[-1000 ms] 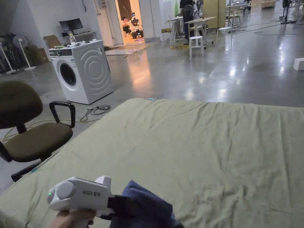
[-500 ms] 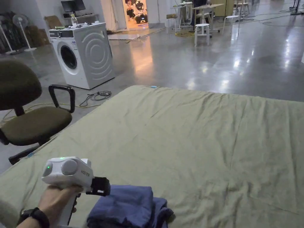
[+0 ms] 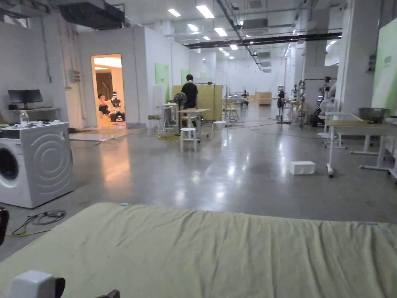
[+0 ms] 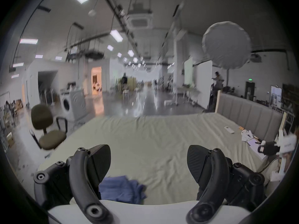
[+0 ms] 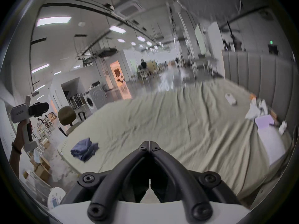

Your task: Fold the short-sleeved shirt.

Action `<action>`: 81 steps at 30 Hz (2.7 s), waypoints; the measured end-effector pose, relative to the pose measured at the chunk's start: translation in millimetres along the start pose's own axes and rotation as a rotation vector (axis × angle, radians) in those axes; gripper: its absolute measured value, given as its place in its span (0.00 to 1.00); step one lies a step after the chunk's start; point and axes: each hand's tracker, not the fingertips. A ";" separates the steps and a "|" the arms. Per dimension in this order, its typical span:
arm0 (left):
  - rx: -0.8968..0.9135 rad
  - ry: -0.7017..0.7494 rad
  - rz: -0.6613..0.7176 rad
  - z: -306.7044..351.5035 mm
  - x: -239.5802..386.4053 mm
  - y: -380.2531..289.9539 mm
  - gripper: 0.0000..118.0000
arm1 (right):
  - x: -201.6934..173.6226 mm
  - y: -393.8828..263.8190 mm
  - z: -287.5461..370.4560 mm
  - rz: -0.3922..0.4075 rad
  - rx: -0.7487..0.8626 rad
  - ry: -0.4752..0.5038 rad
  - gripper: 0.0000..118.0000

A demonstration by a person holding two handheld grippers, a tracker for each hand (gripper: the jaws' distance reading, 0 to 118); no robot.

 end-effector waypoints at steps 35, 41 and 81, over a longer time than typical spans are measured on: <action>0.166 0.067 -0.067 85.1 139.7 -33.1 0.00 | -37.9 17.1 81.5 0.240 0.292 -0.106 0.00; 0.179 0.040 -0.026 83.4 139.1 -31.5 0.00 | -40.9 16.1 79.5 0.241 0.289 -0.104 0.06; 0.194 -0.010 0.104 79.9 142.3 -15.5 1.00 | -59.0 40.6 79.1 0.225 0.348 -0.160 1.00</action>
